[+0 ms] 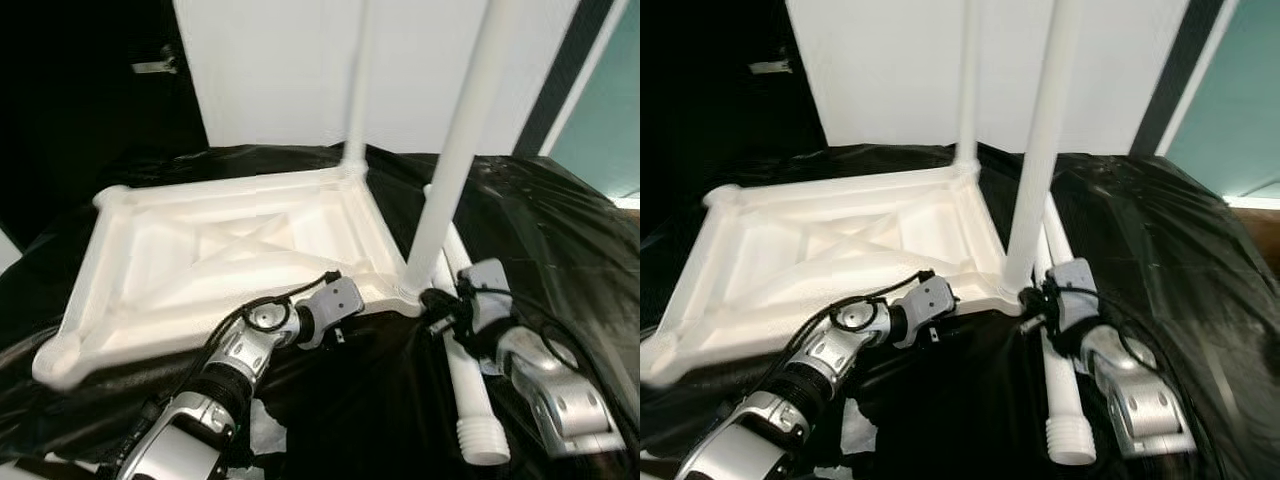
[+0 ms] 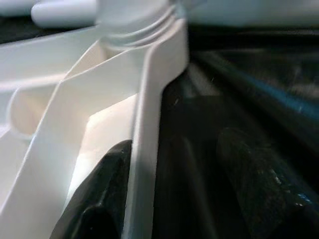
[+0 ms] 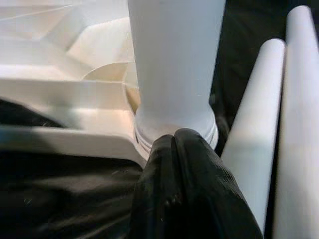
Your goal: Building children table
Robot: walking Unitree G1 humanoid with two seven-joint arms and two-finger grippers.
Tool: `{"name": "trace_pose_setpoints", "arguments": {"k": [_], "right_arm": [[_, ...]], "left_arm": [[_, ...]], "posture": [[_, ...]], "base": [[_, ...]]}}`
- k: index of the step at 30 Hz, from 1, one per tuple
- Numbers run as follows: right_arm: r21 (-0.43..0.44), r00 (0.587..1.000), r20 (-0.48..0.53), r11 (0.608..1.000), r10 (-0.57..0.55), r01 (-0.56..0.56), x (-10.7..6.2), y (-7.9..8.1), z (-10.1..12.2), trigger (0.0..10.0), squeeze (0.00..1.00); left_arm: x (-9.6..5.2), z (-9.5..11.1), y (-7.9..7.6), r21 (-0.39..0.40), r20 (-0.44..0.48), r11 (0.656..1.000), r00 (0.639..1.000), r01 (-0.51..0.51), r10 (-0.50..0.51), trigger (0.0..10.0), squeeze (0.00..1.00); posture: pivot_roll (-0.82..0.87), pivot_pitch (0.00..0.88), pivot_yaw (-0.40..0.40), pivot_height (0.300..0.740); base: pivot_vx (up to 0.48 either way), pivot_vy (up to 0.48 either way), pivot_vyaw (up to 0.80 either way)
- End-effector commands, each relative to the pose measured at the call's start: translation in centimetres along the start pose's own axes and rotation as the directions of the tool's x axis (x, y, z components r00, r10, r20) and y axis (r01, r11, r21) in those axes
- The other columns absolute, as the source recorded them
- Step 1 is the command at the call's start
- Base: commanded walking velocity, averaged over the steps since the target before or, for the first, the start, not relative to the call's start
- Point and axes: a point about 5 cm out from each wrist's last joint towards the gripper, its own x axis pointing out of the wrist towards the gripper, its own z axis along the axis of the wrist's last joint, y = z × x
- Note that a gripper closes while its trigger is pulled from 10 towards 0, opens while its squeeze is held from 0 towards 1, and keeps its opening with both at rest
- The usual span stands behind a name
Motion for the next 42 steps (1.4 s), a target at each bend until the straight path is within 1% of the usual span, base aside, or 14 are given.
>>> {"name": "trace_pose_setpoints", "arguments": {"k": [1,6,7,8,10,11,17,28,34,36,37,39,40,42], "right_arm": [[0.012,0.995,-0.080,0.998,-0.059,0.060,0.4,-0.9,-1.4,0.0,0.00],[0.009,0.996,-0.057,0.998,-0.069,0.069,0.7,-0.8,-0.9,0.0,0.00],[0.001,0.996,-0.039,0.997,-0.081,0.081,0.7,-0.2,-0.6,2.9,0.00],[-0.008,0.995,-0.017,0.995,-0.095,0.095,0.6,0.4,-0.3,7.1,0.00],[-0.013,0.995,-0.002,0.994,-0.104,0.104,0.6,0.8,-0.1,7.1,0.00],[-0.021,0.994,0.015,0.993,-0.112,0.112,0.4,1.2,0.2,10.0,0.00],[-0.010,0.993,0.070,0.995,-0.099,0.100,0.1,2.6,1.2,10.0,0.00],[0.006,0.997,0.043,0.998,-0.067,0.067,-0.1,3.8,0.1,10.0,0.00],[0.007,0.998,0.043,0.999,-0.047,0.047,0.6,3.9,0.3,10.0,0.00],[0.006,0.999,0.042,1.000,-0.024,0.024,0.8,4.1,0.4,8.7,0.00],[0.006,0.999,0.040,1.000,-0.011,0.011,0.9,4.2,0.4,6.5,0.00],[0.006,0.999,0.038,1.000,-0.002,0.002,1.0,4.3,0.5,6.5,0.00],[0.002,0.999,0.032,1.000,0.016,-0.016,1.2,4.5,0.4,4.9,0.00],[-0.001,0.999,0.028,1.000,0.027,-0.027,1.4,4.7,0.3,5.2,0.00]], "left_arm": [[1.5,-2.0,-3.6,-0.092,-0.039,0.984,0.987,0.153,-0.157,10.0,0.00],[1.5,-1.2,-3.0,-0.097,0.010,0.987,0.992,0.128,-0.127,10.0,0.00],[1.2,-0.1,-2.2,-0.100,0.077,0.991,0.994,0.085,-0.078,10.0,0.00],[0.8,0.9,-1.2,-0.098,0.134,0.995,0.991,0.031,-0.018,10.0,0.00],[0.5,1.5,-0.6,-0.097,0.170,0.995,0.985,-0.005,0.022,10.0,0.00],[0.1,2.0,0.1,-0.095,0.194,0.994,0.979,-0.049,0.067,10.0,0.00],[-2.0,2.2,1.9,-0.023,0.179,0.988,0.971,-0.154,0.156,10.0,0.00],[-4.9,2.5,-0.2,-0.014,0.235,1.000,0.972,0.011,-0.007,10.0,0.00],[-6.9,-1.6,-1.3,-0.054,-0.058,0.993,0.993,0.101,-0.104,10.0,0.00],[-7.1,-2.7,-1.3,-0.045,-0.123,0.995,0.988,0.087,-0.092,10.0,0.00],[-7.0,-3.0,-1.0,-0.059,-0.132,0.997,0.989,0.058,-0.066,10.0,0.00],[-6.9,-3.0,-0.8,-0.072,-0.138,0.997,0.989,0.039,-0.049,10.0,0.00],[-6.6,-2.9,-0.7,-0.078,-0.135,0.996,0.990,0.032,-0.042,10.0,0.00],[-6.4,-2.7,-0.7,-0.082,-0.133,0.996,0.990,0.029,-0.040,10.0,0.00]], "posture": [[-0.01,0.000,-0.033,0.740],[0.00,0.000,-0.034,0.740],[0.01,0.000,-0.033,0.740],[0.01,0.000,-0.029,0.740],[0.01,0.000,-0.029,0.740],[0.00,0.000,-0.025,0.740],[-0.01,0.000,-0.005,0.740],[0.00,0.000,-0.004,0.740],[0.02,0.000,-0.009,0.740],[0.02,0.000,-0.012,0.740],[0.03,0.000,-0.014,0.740],[0.03,0.000,-0.014,0.740],[0.03,0.000,-0.019,0.740],[0.03,0.000,-0.019,0.740]], "base": [[0.000,0.000,0.00],[0.000,0.000,0.00],[0.000,0.000,0.00],[0.000,0.000,0.00],[0.000,0.000,0.00],[0.000,0.000,0.00],[0.000,0.000,0.00],[0.000,0.000,0.00],[0.000,0.000,0.00],[0.000,0.000,0.00],[0.000,0.000,0.00],[0.000,0.000,0.00],[0.000,0.000,0.00],[0.000,0.000,0.00]]}}
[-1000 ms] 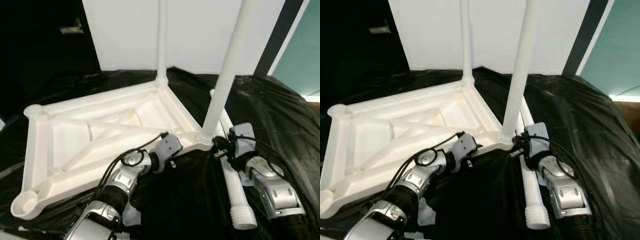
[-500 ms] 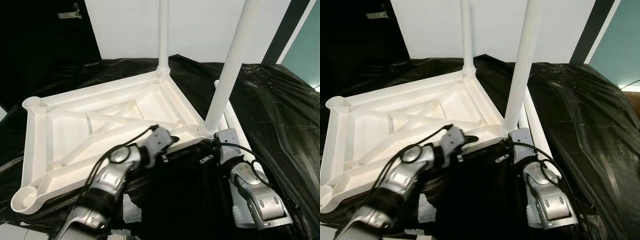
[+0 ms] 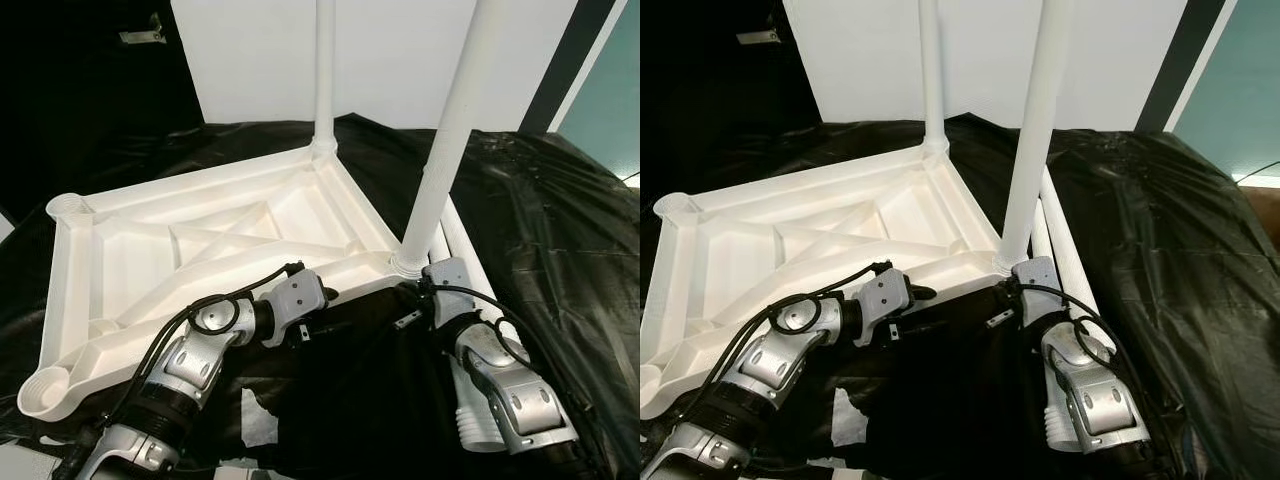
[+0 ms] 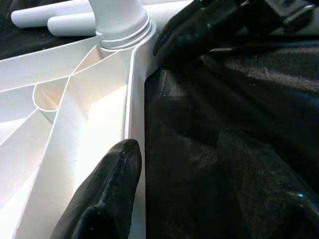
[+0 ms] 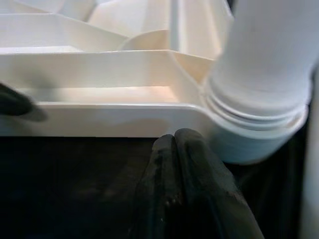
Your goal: Building children table
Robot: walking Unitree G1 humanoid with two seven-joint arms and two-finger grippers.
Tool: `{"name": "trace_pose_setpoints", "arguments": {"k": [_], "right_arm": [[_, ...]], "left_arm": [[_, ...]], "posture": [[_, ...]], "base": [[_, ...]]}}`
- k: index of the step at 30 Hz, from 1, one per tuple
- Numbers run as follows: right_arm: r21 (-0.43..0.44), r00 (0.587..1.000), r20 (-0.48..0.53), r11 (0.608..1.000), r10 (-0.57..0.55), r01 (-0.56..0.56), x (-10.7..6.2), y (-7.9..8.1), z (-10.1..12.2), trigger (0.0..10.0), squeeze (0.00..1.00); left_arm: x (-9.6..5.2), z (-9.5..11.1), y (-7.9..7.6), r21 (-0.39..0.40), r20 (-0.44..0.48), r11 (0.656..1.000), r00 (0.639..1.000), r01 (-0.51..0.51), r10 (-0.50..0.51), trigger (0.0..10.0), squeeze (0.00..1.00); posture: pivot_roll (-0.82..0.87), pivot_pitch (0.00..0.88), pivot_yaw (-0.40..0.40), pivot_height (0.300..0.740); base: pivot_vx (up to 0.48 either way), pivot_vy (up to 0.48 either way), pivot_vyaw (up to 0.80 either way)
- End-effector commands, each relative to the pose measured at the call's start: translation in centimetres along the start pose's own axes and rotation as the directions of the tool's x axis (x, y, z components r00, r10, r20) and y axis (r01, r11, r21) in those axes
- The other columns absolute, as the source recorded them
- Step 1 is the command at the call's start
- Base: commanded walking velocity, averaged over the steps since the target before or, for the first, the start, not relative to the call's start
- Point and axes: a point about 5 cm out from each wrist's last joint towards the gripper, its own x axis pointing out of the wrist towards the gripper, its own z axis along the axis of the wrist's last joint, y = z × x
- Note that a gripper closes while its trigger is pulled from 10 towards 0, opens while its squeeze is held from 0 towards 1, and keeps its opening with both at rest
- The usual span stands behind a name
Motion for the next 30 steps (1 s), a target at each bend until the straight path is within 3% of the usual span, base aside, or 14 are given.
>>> {"name": "trace_pose_setpoints", "arguments": {"k": [1,2,3,5,6,7,8,10,12,17,20,21,23,30], "right_arm": [[-0.007,0.999,-0.025,0.999,0.032,-0.032,0.4,0.4,-0.5,6.0,0.00],[-0.014,0.999,-0.027,0.999,0.040,-0.041,0.5,0.4,-0.5,6.8,0.00],[-0.018,0.999,-0.028,0.999,0.046,-0.046,0.7,0.4,-0.5,6.8,0.00],[-0.018,0.999,-0.028,0.999,0.046,-0.046,0.7,0.4,-0.5,6.8,0.00],[-0.012,0.999,-0.032,0.999,0.042,-0.042,0.6,0.3,-0.6,8.1,0.00],[-0.010,0.999,-0.035,0.999,0.039,-0.040,0.6,0.2,-0.7,8.1,0.00],[-0.010,0.999,-0.035,0.999,0.039,-0.040,0.6,0.2,-0.7,8.1,0.00],[-0.004,0.998,-0.049,0.999,0.038,-0.038,0.3,0.4,-1.2,8.3,0.00],[0.000,0.998,-0.052,0.999,0.038,-0.038,0.3,0.5,-1.3,8.3,0.00],[0.008,0.997,-0.058,0.999,0.043,-0.043,0.2,0.8,-1.6,8.4,0.00],[0.009,0.997,-0.060,0.999,0.043,-0.042,0.2,0.8,-1.6,8.5,0.00],[0.010,0.997,-0.060,0.999,0.043,-0.042,0.2,0.7,-1.6,8.5,0.00],[0.010,0.997,-0.060,0.999,0.043,-0.042,0.2,0.7,-1.6,8.5,0.00],[0.007,0.998,-0.054,0.999,0.036,-0.036,0.4,0.5,-1.5,8.2,0.00]], "left_arm": [[0.3,-2.8,-1.0,-0.110,-0.119,0.994,0.992,0.023,-0.036,10.0,0.00],[0.6,-1.8,-0.6,-0.111,-0.059,0.994,0.998,-0.004,-0.003,10.0,0.00],[0.8,-0.6,-0.1,-0.118,0.008,0.992,0.999,-0.033,0.035,10.0,0.00],[0.8,-0.6,-0.1,-0.118,0.008,0.992,0.999,-0.033,0.035,10.0,0.00],[0.3,1.4,0.1,-0.143,0.148,0.989,0.988,-0.029,0.050,10.0,0.00],[0.0,2.2,0.2,-0.150,0.210,0.988,0.976,-0.021,0.052,10.0,0.00],[0.0,2.2,0.2,-0.150,0.210,0.988,0.976,-0.021,0.052,10.0,0.00],[-1.0,3.8,0.2,-0.184,0.347,0.983,0.936,0.010,0.055,10.0,0.00],[-1.2,3.9,0.2,-0.195,0.359,0.981,0.931,0.011,0.061,10.0,0.00],[-1.3,2.6,0.2,-0.208,0.289,0.978,0.955,0.003,0.058,10.0,0.00],[-0.7,-0.3,-0.3,-0.178,0.062,0.984,0.998,-0.011,0.023,10.0,0.00],[-0.6,-0.9,-0.5,-0.171,0.009,0.985,1.000,-0.014,0.016,10.0,0.00],[-0.6,-0.9,-0.5,-0.171,0.009,0.985,1.000,-0.014,0.016,10.0,0.00],[-0.4,-2.7,0.9,-0.215,-0.118,0.961,0.981,-0.176,0.153,10.0,0.00]], "posture": [[0.03,0.000,-0.022,0.740],[0.03,0.000,-0.024,0.740],[0.03,0.000,-0.024,0.740],[0.03,0.000,-0.024,0.740],[0.04,0.000,-0.026,0.740],[0.04,0.000,-0.026,0.740],[0.04,0.000,-0.026,0.740],[0.03,0.000,-0.024,0.740],[0.03,0.000,-0.023,0.740],[0.03,0.000,-0.024,0.740],[0.03,0.000,-0.021,0.740],[0.03,0.000,-0.021,0.740],[0.03,0.000,-0.021,0.740],[0.03,0.000,-0.022,0.740]], "base": [[0.000,0.000,0.00],[0.000,0.000,0.00],[0.000,0.000,0.00],[0.000,0.000,0.00],[0.000,0.000,0.00],[0.000,0.000,0.00],[0.000,0.000,0.00],[0.000,0.000,0.00],[0.000,0.000,0.00],[0.000,0.000,0.00],[0.000,0.000,0.00],[0.000,0.000,0.00],[0.000,0.000,0.00],[0.000,0.000,0.00]]}}
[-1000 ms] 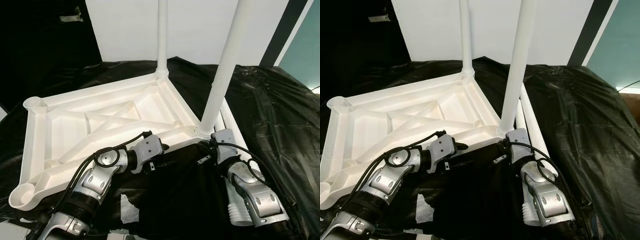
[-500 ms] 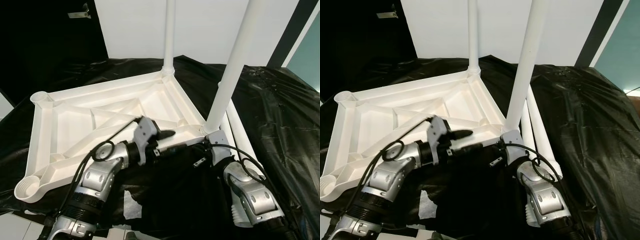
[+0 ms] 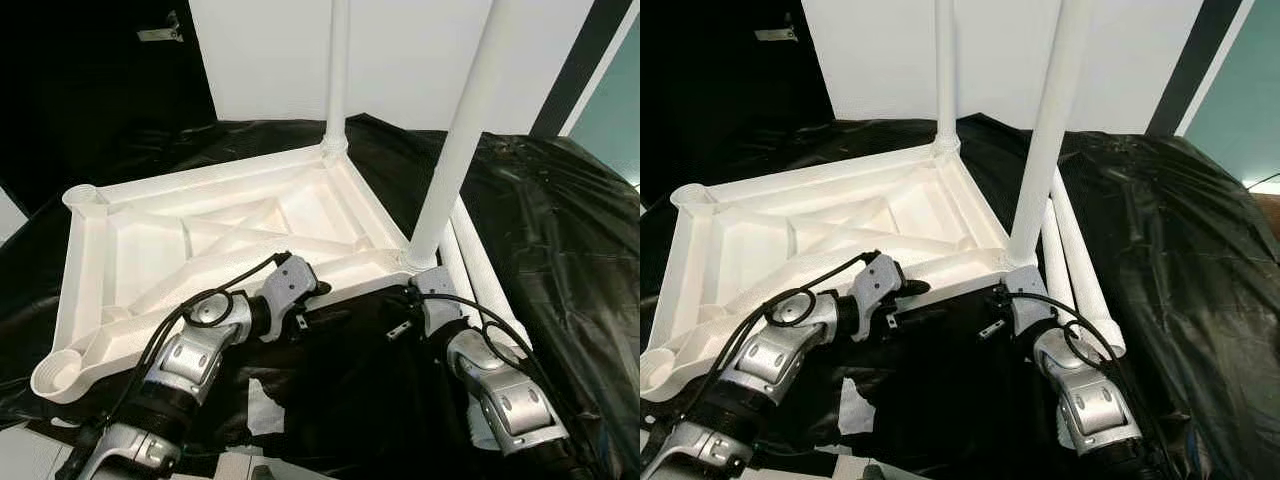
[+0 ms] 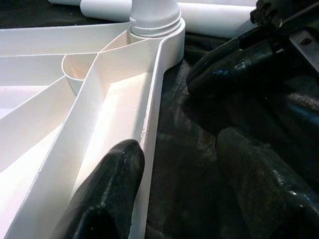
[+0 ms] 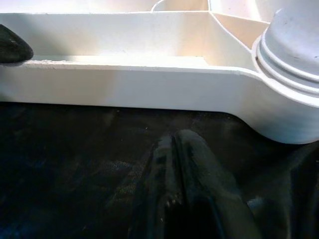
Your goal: Building children table
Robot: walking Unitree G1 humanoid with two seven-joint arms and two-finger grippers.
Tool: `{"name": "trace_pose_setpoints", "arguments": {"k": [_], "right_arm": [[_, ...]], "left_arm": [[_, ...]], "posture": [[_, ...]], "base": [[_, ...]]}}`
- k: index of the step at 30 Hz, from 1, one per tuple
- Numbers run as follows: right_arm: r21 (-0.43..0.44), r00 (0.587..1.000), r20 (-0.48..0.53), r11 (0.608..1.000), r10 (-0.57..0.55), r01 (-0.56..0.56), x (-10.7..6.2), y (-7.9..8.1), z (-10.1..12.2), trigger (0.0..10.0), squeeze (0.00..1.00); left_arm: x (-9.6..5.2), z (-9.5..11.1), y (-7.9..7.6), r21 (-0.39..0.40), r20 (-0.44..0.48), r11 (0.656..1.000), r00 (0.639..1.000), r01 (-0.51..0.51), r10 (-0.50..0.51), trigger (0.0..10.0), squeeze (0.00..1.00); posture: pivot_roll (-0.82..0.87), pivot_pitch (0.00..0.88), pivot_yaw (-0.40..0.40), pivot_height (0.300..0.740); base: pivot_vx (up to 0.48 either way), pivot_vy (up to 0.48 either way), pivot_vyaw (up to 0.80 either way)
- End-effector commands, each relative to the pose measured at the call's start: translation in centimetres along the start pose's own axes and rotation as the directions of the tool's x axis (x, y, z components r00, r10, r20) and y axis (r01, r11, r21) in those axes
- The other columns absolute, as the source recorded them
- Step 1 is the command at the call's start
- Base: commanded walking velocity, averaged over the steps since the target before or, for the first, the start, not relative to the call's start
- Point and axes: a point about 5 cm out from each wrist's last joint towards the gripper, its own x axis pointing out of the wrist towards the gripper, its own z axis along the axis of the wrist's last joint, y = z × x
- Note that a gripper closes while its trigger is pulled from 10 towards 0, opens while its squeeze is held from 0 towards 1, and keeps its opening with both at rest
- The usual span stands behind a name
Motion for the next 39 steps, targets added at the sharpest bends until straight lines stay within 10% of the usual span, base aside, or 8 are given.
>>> {"name": "trace_pose_setpoints", "arguments": {"k": [1,9,13,15,19,29,39], "right_arm": [[-0.002,1.000,0.002,1.000,-0.005,0.005,0.1,-0.1,0.0,8.2,0.00],[-0.007,1.000,0.006,1.000,-0.001,0.002,0.2,0.0,0.1,8.0,0.00],[-0.006,1.000,0.005,1.000,-0.001,0.001,0.2,0.0,0.0,8.0,0.00],[-0.007,1.000,0.003,1.000,-0.004,0.004,0.2,0.0,0.0,7.9,0.00],[-0.011,1.000,0.002,1.000,-0.009,0.009,0.3,-0.3,0.0,7.3,0.00],[-0.083,1.000,0.009,0.997,0.003,-0.002,1.4,-1.5,0.7,7.2,0.00],[-0.183,1.000,0.002,0.983,0.010,-0.010,4.8,-3.2,1.9,9.2,0.00]], "left_arm": [[0.0,-2.8,0.1,-0.070,-0.130,0.990,0.985,-0.122,0.113,10.0,0.00],[-0.1,0.8,1.6,-0.174,0.129,0.971,0.974,-0.163,0.187,10.0,0.00],[-0.1,0.4,1.6,-0.163,0.094,0.972,0.978,-0.169,0.186,10.0,0.00],[0.1,-2.3,0.8,-0.113,-0.109,0.985,0.987,-0.132,0.120,10.0,0.00],[0.1,-3.5,-0.2,-0.100,-0.187,0.993,0.981,-0.064,0.045,10.0,0.00],[0.9,-3.1,-1.8,-0.130,-0.169,0.991,0.984,0.042,-0.064,10.0,0.00],[4.4,-0.6,-3.3,-0.092,-0.046,0.990,0.992,0.109,-0.113,10.0,0.00]], "posture": [[0.03,0.000,-0.022,0.740],[0.03,0.000,-0.022,0.740],[0.03,0.000,-0.022,0.740],[0.03,0.000,-0.020,0.740],[0.02,0.000,-0.019,0.740],[0.03,0.000,-0.021,0.740],[0.05,0.000,-0.023,0.740]], "base": [[0.000,0.000,0.00],[0.000,0.000,0.00],[0.000,0.000,0.00],[0.000,0.000,0.00],[0.000,0.000,0.00],[0.000,0.000,0.00],[0.000,0.000,0.00]]}}
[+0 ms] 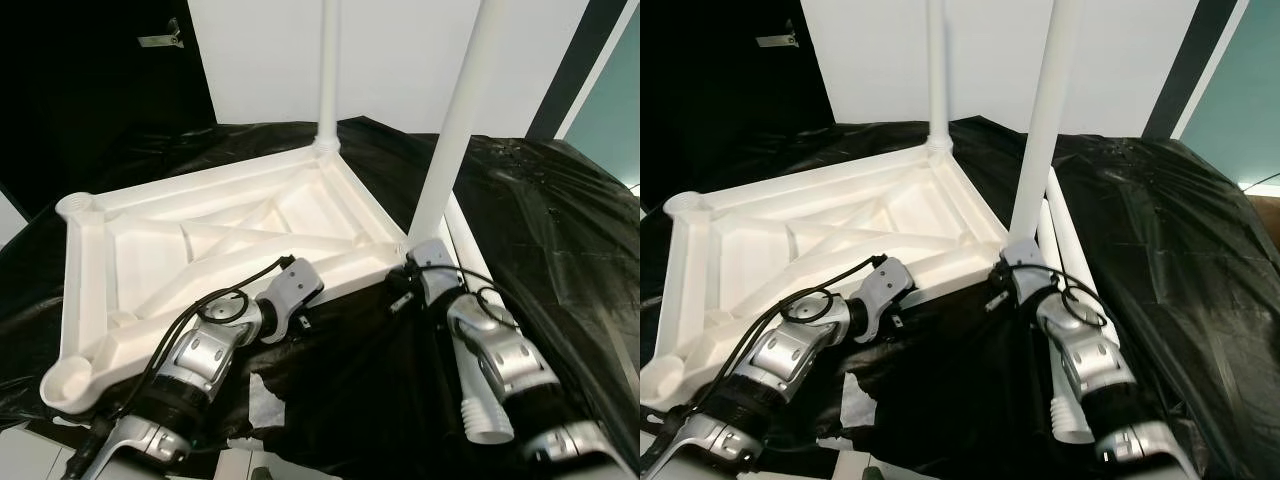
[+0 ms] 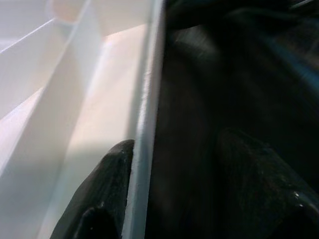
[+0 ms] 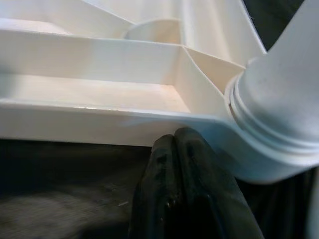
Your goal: Building children table
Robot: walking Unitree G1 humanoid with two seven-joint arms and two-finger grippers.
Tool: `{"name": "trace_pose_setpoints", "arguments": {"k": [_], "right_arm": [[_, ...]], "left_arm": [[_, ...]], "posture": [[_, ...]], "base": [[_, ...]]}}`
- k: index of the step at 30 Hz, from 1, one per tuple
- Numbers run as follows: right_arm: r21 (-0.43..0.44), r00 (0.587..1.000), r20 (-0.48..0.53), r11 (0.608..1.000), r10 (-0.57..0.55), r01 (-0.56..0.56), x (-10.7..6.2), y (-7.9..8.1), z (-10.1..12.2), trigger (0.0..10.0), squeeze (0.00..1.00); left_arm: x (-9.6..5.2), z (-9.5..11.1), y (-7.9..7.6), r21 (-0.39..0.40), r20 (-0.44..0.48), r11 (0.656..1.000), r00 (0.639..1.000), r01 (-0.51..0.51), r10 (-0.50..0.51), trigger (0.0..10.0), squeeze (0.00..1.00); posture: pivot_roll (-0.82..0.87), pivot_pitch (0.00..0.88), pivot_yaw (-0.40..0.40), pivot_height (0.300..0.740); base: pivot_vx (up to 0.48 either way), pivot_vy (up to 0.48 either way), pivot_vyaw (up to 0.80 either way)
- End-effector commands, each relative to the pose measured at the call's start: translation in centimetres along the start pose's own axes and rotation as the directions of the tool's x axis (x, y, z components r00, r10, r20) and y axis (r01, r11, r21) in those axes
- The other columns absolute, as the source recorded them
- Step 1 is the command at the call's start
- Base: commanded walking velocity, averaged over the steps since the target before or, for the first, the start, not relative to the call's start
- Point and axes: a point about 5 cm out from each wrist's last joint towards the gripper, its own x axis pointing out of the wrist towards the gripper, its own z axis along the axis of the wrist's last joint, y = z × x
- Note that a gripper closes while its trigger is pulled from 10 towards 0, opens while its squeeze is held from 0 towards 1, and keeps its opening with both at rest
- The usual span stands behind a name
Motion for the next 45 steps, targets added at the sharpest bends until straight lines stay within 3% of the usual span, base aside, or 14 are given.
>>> {"name": "trace_pose_setpoints", "arguments": {"k": [1,2,5,10,14,16,18,25,30,32,34,35,40,45], "right_arm": [[-0.021,1.000,0.003,1.000,0.015,-0.015,0.9,0.4,0.2,9.3,0.00],[-0.021,1.000,0.003,1.000,0.015,-0.015,0.9,0.4,0.2,9.3,0.00],[-0.044,1.000,-0.001,0.999,-0.002,0.002,2.0,-0.2,0.6,9.0,0.00],[-0.037,0.999,0.035,0.999,-0.014,0.016,2.5,-0.1,1.4,8.9,0.00],[-0.052,0.998,0.056,0.998,-0.026,0.029,2.3,0.3,1.4,9.6,0.00],[-0.047,0.997,0.070,0.998,-0.041,0.044,2.0,0.6,1.4,10.0,0.00],[-0.030,0.993,0.098,0.997,-0.061,0.064,1.0,1.2,1.4,10.0,0.00],[-0.002,0.989,0.114,0.995,-0.095,0.095,-0.7,2.0,1.2,10.0,0.00],[0.007,0.987,0.099,0.991,-0.130,0.130,-2.2,2.4,0.9,10.0,0.00],[0.017,0.986,0.090,0.990,-0.141,0.140,-3.2,3.0,0.8,10.0,0.00],[0.022,0.986,0.087,0.990,-0.144,0.143,-3.5,3.2,0.8,10.0,0.00],[0.036,0.982,0.059,0.984,-0.179,0.177,-4.3,3.2,0.4,10.0,0.00],[0.049,0.971,0.020,0.971,-0.237,0.236,-5.2,3.0,-0.5,10.0,0.00],[0.064,0.955,-0.024,0.953,-0.295,0.296,-6.3,2.7,-1.5,10.0,0.00]], "left_arm": [[2.0,0.2,-2.3,-0.018,0.038,0.990,0.990,0.140,-0.139,10.0,0.00],[2.0,0.2,-2.3,-0.018,0.038,0.990,0.990,0.140,-0.139,10.0,0.00],[3.3,2.6,-2.8,-0.033,0.169,0.991,0.978,0.130,-0.123,10.0,0.00],[4.1,3.6,-2.7,-0.016,0.223,0.997,0.973,0.073,-0.067,10.0,0.00],[4.1,4.3,-2.0,-0.031,0.281,1.000,0.960,-0.002,0.010,10.0,0.00],[3.8,5.0,-1.5,-0.060,0.337,0.997,0.939,-0.050,0.068,10.0,0.00],[3.3,6.1,-0.6,-0.124,0.433,0.984,0.885,-0.127,0.169,10.0,0.00],[2.8,7.7,0.3,-0.171,0.520,0.962,0.810,-0.212,0.271,10.0,0.00],[2.8,7.6,0.7,-0.100,0.476,0.968,0.844,-0.229,0.248,10.0,0.00],[2.4,6.3,1.1,-0.056,0.421,0.972,0.878,-0.227,0.229,10.0,0.00],[2.1,5.8,1.3,-0.045,0.402,0.972,0.887,-0.229,0.228,10.0,0.00],[1.3,4.4,1.9,-0.035,0.348,0.967,0.904,-0.251,0.247,10.0,0.00],[0.3,3.0,2.6,-0.037,0.300,0.959,0.912,-0.281,0.279,10.0,0.00],[-1.9,1.0,3.3,-0.030,0.232,0.953,0.925,-0.301,0.299,10.0,0.00]], "posture": [[0.05,0.000,-0.019,0.740],[0.05,0.000,-0.019,0.740],[0.05,0.000,-0.019,0.740],[0.05,0.000,-0.022,0.740],[0.05,0.000,-0.022,0.740],[0.04,0.000,-0.023,0.740],[0.03,0.000,-0.021,0.740],[0.01,0.000,-0.019,0.740],[0.00,0.000,-0.014,0.740],[0.00,0.000,-0.007,0.740],[0.00,0.000,-0.007,0.740],[0.00,0.000,-0.003,0.740],[0.00,0.000,-0.001,0.740],[0.00,0.000,0.006,0.740]], "base": [[0.000,0.000,0.00],[0.000,0.000,0.00],[0.000,0.000,0.00],[0.000,0.000,0.00],[0.000,0.000,0.00],[0.000,0.000,0.00],[0.000,0.000,0.00],[0.000,0.000,0.00],[0.000,0.000,0.00],[0.000,0.000,0.00],[0.000,0.000,0.00],[0.000,0.000,0.00],[0.000,0.000,0.00],[0.000,0.000,0.00]]}}
